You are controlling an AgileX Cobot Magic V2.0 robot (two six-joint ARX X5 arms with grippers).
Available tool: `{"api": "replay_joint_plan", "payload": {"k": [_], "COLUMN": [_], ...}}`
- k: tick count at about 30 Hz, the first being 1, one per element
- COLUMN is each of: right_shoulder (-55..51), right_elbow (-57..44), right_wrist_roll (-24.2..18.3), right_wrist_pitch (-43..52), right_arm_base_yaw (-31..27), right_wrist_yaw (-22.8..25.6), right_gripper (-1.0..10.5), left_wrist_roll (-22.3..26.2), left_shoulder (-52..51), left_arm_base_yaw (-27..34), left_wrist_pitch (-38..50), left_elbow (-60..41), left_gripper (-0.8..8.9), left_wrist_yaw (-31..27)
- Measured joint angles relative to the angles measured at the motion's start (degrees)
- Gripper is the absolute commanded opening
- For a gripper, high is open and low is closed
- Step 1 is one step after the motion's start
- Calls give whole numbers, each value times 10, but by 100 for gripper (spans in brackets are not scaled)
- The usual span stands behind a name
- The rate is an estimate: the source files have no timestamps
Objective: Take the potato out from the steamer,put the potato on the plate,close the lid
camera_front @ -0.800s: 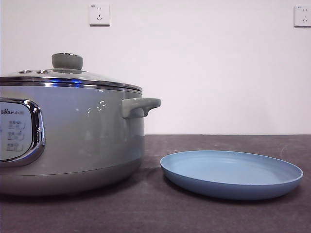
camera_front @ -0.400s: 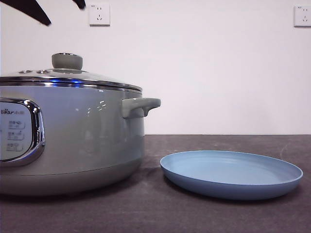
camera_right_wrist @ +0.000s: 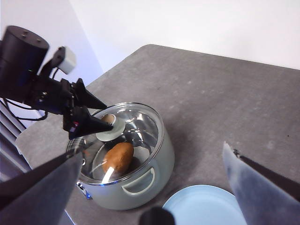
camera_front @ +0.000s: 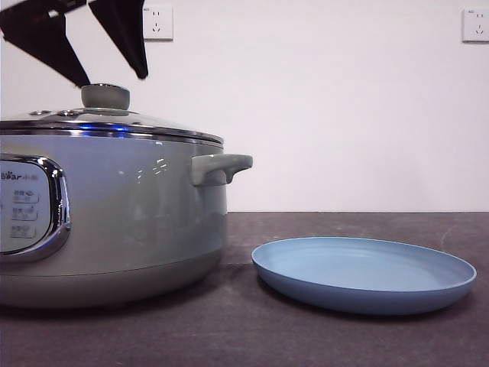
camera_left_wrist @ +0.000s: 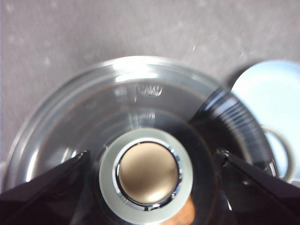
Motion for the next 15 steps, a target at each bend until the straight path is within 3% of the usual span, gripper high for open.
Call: {"api": "replay_joint_plan", "payload": {"k": [7,13,15], "right_shoulder": [0,0,0], "right_elbow": [0,0,0], "right_wrist_roll": [0,0,0], "right_wrist_pitch": [0,0,0], "right_arm_base_yaw": [0,0,0], "right_wrist_yaw": [0,0,0], "right_gripper": [504,504,504], "left_wrist_roll": [0,5,8], "left_shoulder": [26,33,33], "left_arm_base_yaw": [0,0,0], "left_wrist_pitch": [-17,-19,-19], "left_elbow": [0,0,0], "left_gripper": [410,-22,-8], "left_wrist_yaw": [-3,-9,-9]}}
